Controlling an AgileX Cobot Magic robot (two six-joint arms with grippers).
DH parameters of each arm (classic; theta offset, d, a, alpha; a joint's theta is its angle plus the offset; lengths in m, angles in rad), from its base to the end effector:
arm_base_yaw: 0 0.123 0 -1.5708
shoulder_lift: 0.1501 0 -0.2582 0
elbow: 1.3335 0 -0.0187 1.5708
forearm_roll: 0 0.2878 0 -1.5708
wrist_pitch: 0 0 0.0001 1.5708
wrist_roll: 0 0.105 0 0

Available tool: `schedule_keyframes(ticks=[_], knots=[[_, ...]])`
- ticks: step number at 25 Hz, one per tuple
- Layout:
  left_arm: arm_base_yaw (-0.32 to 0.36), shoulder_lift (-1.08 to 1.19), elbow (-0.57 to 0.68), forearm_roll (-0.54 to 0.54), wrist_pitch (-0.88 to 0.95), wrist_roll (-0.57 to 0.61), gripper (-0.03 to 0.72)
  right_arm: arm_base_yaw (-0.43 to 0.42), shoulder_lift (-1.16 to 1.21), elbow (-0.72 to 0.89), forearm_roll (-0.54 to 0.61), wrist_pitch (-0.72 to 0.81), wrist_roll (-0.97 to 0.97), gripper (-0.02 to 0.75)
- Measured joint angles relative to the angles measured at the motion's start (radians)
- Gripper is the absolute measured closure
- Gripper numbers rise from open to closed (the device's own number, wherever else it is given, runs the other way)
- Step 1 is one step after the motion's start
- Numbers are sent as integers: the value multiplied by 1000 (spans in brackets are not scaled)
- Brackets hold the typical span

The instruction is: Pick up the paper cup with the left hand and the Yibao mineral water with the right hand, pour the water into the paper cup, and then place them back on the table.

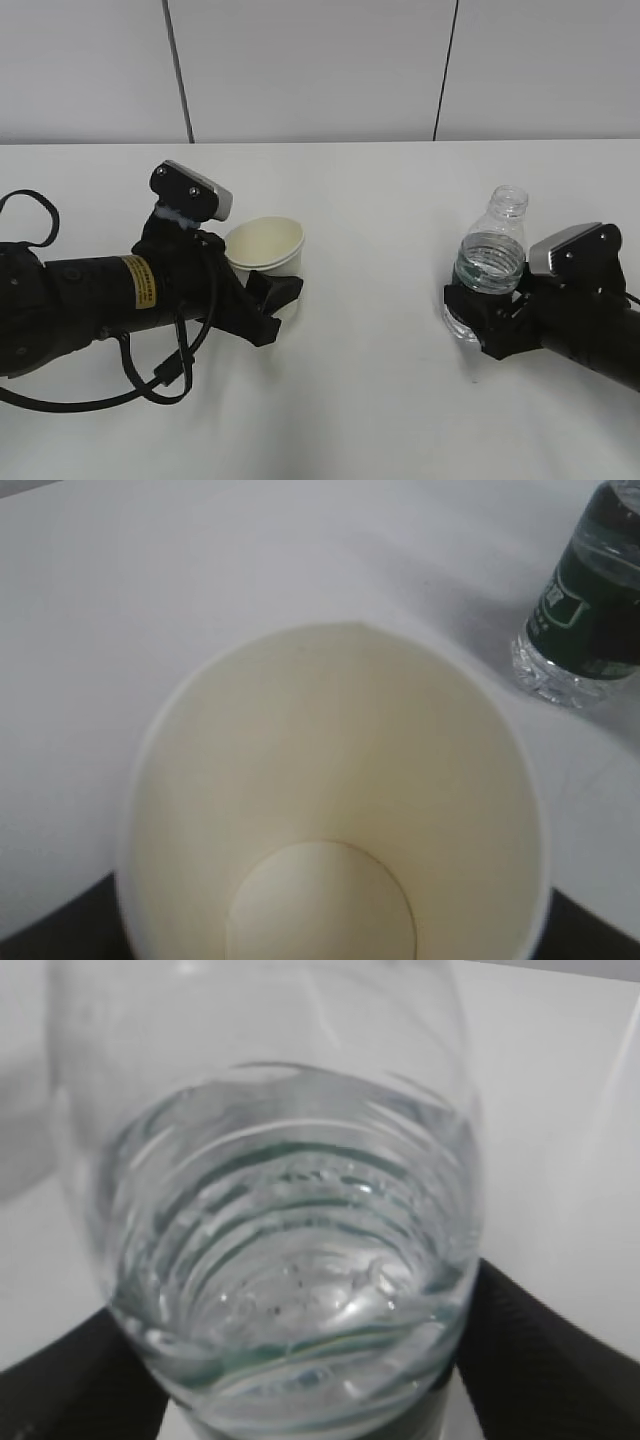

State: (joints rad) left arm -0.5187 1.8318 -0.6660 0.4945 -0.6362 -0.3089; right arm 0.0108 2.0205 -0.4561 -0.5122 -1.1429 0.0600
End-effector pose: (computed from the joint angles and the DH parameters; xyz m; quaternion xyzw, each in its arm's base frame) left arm 0.2840 -0.1962 0.0663 0.3286 0.7893 -0.2246 0.4676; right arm 0.2777 0.0498 0.0156 -0.1998 0.7935 0.1466 0.5559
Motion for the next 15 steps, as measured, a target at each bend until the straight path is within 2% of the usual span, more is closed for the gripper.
schedule_keyframes(ticks=[8, 15], knots=[[0, 0, 0, 0, 0, 0, 256, 0, 2, -10, -18, 0, -2, 160], [0, 0, 0, 0, 0, 0, 256, 0, 4, -21, -34, 0, -2, 267]])
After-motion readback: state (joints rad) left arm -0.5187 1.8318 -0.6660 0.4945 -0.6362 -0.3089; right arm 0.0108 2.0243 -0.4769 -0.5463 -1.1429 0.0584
